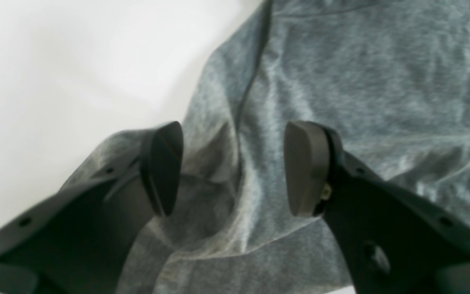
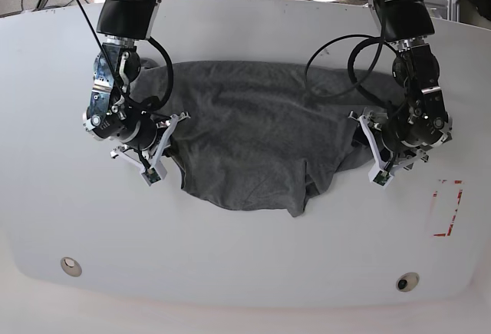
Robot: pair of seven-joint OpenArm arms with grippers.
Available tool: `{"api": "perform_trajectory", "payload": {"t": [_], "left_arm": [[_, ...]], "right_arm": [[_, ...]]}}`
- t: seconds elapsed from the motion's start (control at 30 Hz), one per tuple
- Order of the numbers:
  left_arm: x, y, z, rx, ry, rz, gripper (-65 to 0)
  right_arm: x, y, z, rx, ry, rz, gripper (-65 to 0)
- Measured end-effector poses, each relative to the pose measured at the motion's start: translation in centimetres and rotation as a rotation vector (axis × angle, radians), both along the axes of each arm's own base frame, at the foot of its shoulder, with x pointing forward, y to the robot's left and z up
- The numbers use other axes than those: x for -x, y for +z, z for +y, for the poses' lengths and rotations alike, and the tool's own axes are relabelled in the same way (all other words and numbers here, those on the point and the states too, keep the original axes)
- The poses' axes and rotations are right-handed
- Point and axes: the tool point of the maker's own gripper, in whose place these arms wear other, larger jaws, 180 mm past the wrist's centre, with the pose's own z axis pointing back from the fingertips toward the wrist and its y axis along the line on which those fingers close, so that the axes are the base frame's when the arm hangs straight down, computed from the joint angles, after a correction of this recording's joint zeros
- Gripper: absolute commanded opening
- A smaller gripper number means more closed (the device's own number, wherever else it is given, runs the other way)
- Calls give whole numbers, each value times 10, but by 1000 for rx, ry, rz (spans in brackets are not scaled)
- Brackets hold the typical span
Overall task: Fold the T-shirt properly
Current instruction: 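Hold the collar with the right gripper and the edge with the left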
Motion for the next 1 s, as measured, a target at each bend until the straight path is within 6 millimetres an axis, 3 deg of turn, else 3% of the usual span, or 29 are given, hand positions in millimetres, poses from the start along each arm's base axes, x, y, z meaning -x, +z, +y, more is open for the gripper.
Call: {"api": "perform_trajectory", "payload": {"t": [0.2, 0.73, 1.0], "left_arm": [[5, -4, 7, -6, 14, 14, -295], [22, -20, -16, -38, -77, 80, -333], [16, -27, -20, -23, -83, 106, -331]], "right_arm": [[-1, 1, 0, 1, 2, -2, -641], [4, -8, 0, 0, 0, 32, -642], [2, -4, 0, -1, 0, 18, -642]]}}
